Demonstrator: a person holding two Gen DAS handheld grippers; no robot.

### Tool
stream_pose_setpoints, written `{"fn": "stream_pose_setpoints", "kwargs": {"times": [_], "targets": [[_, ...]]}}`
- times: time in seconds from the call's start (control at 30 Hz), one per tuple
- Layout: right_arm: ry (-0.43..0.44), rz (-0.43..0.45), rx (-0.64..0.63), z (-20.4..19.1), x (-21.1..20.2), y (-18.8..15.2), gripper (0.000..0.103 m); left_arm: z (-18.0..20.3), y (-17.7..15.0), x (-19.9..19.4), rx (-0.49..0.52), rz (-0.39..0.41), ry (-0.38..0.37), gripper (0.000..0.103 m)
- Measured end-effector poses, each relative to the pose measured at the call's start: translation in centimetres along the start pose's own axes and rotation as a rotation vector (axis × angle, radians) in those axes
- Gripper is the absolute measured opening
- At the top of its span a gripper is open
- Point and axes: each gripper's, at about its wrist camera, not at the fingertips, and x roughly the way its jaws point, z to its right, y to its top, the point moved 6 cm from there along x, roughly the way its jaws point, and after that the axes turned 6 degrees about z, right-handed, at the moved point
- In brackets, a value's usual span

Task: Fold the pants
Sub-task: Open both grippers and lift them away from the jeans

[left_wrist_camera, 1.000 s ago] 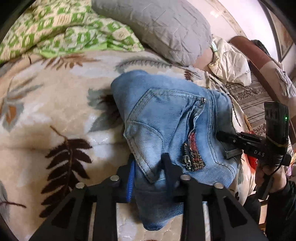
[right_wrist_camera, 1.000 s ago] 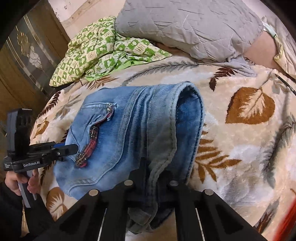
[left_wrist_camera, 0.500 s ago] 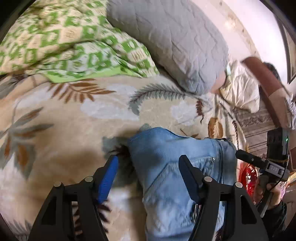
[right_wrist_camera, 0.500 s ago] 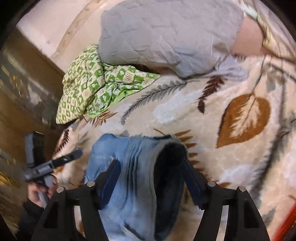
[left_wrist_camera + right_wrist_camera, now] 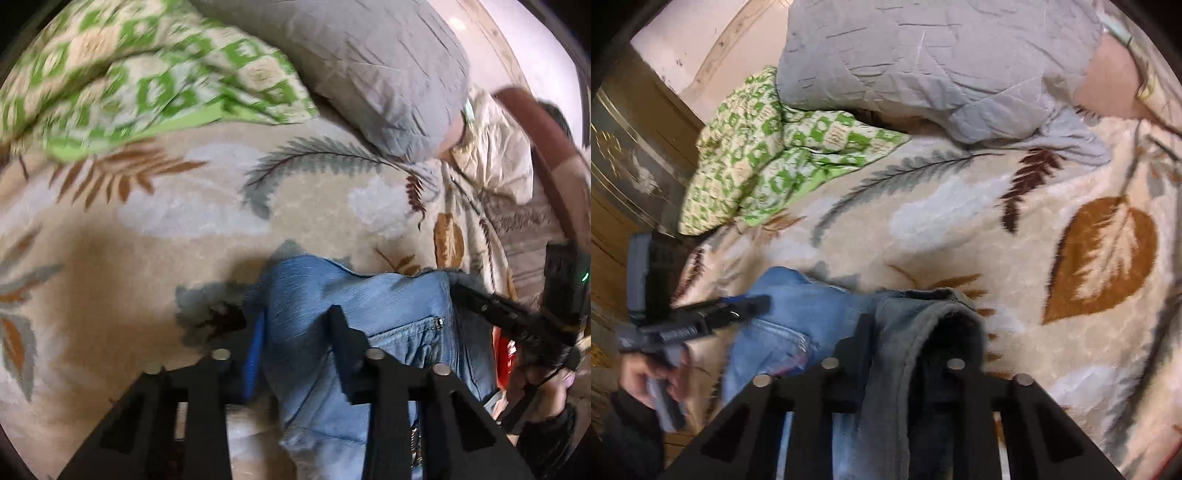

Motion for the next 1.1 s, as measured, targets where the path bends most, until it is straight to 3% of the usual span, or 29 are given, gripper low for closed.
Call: {"fn": "stream_pose_setpoints", "kwargs": {"times": [0.13,0.5,0.57,0.67,0.73,0.77,0.83,0.87,0.9,1.0,1.1], "targets": [[0.013,-0.031,0.04,1.2,1.5,-1.4,0.017,-0.8,-0.7,0.7,-0.011,0.015,-0.006,0.034],[-0.088,0.015,-0.086,0.0,0.9,-1.3,0.017,-0.7,-0.8,0.5,0.007,0.031,0.021,0.038],[-0.106,0.025,-0.102,-0.3,0.6,-1.2,0.017,-0.5,-0.8,0.2,0.019,0.055,0.041,0.046],[-0.137,0.068,-0.127,-1.3,-0.8,-0.9,0.018,-0.2,-1.2,-1.2,0.06,0.137,0.086,0.065],[-0.162,0.101,-0.148,-2.1,-2.2,-0.7,0.028,-0.3,-1.6,-2.5,0.053,0.178,0.12,0.084],[-0.187,0.115,-0.166,-2.6,-3.0,-0.6,0.034,-0.3,-1.9,-3.6,0.04,0.202,0.148,0.087],[-0.225,0.148,-0.193,-3.4,-4.6,-0.6,0.081,0.1,-2.1,-5.3,0.04,0.242,0.189,0.09],[-0.247,0.189,-0.206,-3.9,-6.0,-0.4,0.084,0.5,-2.1,-6.5,0.053,0.268,0.222,0.093],[-0.264,0.242,-0.22,-4.6,-7.6,-0.3,0.085,1.1,-2.2,-7.9,0.078,0.291,0.267,0.102],[-0.276,0.308,-0.241,-6.3,-11.5,0.1,0.087,3.5,-2.5,-12.8,0.181,0.415,0.39,0.103],[-0.327,0.366,-0.232,-7.9,-16.5,0.2,0.103,6.7,-4.0,-18.8,0.265,0.573,0.454,0.103]]}}
